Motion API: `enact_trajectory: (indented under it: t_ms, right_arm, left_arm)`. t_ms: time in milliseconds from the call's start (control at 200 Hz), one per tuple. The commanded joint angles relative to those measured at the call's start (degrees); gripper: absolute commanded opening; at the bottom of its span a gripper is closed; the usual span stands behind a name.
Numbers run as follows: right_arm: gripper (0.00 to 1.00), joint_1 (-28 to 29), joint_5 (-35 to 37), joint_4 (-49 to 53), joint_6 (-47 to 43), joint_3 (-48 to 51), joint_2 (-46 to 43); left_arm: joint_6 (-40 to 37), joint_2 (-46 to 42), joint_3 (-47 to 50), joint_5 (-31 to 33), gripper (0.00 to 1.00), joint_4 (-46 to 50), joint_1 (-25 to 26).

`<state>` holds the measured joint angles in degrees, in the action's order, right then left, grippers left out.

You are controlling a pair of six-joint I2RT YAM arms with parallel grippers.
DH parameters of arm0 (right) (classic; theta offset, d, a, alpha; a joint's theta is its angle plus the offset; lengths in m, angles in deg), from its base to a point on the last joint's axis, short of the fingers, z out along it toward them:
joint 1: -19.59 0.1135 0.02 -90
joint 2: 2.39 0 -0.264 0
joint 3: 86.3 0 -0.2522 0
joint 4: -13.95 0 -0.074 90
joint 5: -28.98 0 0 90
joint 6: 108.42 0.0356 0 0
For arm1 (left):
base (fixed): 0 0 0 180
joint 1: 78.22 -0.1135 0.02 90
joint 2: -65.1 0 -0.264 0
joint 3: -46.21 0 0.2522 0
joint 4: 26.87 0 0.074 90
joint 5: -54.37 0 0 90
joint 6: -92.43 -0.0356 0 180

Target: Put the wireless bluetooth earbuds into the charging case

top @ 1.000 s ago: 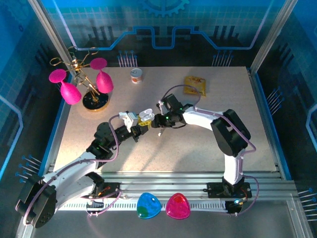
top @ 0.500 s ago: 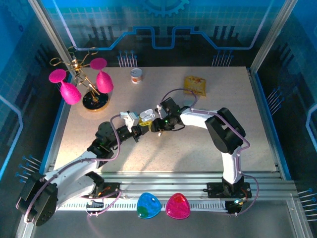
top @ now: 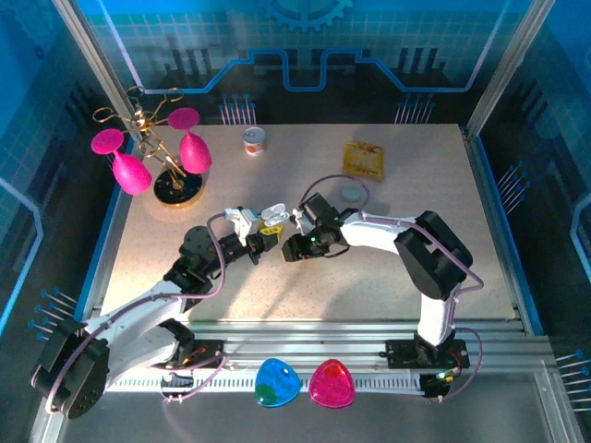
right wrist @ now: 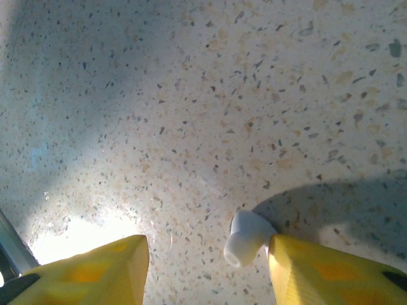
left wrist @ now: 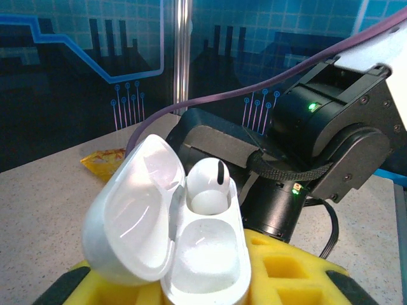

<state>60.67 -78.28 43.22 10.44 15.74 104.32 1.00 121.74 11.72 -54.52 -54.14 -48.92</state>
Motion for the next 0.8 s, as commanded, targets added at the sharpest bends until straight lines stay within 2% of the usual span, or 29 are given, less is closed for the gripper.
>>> enact_trajectory:
  t_ms: [0,205,360,555,795]
  right_arm:
    - [0.5,0.84,4.44,5.73,-1.61,-2.49,-0.88]
    - [0.46,3.35,12.99,16.28,-5.27,-10.42,3.28]
    - [0.43,5.86,19.01,22.99,-6.34,-16.41,6.46]
    - [0.41,8.16,22.51,28.0,-7.15,-21.78,10.33]
    - [0.34,9.02,23.84,30.04,-7.34,-23.83,12.84]
  left_arm:
    - [0.02,-0.12,-0.3,-0.75,0.24,-2.79,-0.34]
    - [-1.21,-3.39,0.17,0.42,0.24,-0.6,-0.32]
    - [-2.43,-5.95,0.6,-1.99,0.24,0.61,-0.32]
    - [-2.95,-7.02,0.52,-3.12,0.24,0.95,-0.35]
    - [-2.77,-6.81,1.04,-3.17,0.24,0.61,-0.32]
